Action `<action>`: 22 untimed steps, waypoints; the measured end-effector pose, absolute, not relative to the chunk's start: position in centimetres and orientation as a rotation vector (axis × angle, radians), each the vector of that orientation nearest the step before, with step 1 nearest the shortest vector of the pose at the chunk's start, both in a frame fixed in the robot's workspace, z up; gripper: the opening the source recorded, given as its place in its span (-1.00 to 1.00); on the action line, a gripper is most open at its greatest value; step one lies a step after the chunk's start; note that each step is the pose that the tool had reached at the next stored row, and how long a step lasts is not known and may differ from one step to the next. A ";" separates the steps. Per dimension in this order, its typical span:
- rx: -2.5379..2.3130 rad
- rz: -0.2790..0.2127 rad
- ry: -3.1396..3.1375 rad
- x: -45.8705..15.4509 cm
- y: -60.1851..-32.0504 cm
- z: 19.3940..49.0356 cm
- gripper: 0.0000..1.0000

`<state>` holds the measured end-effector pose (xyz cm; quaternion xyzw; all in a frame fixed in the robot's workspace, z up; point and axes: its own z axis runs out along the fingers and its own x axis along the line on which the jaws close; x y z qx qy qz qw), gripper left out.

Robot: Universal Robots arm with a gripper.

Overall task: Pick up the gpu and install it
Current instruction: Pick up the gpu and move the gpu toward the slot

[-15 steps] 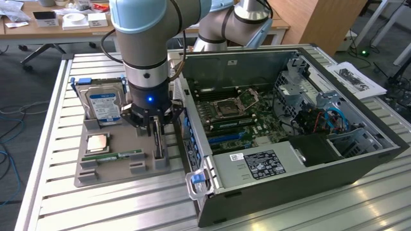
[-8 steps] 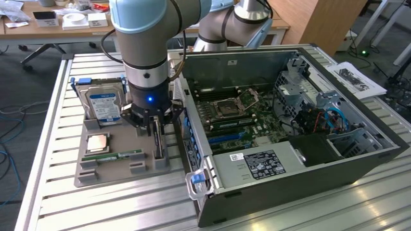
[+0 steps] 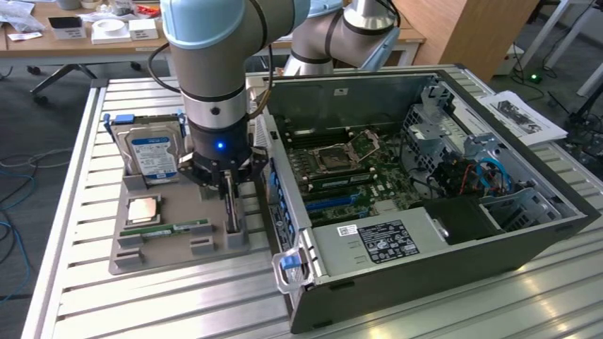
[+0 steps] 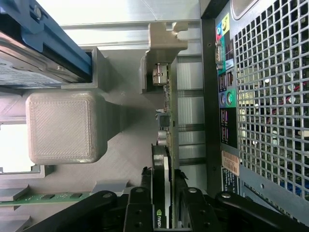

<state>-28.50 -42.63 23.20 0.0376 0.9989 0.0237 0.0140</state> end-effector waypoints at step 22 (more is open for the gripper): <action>0.049 0.075 3.113 -28.5 -42.6 23.2 -0.47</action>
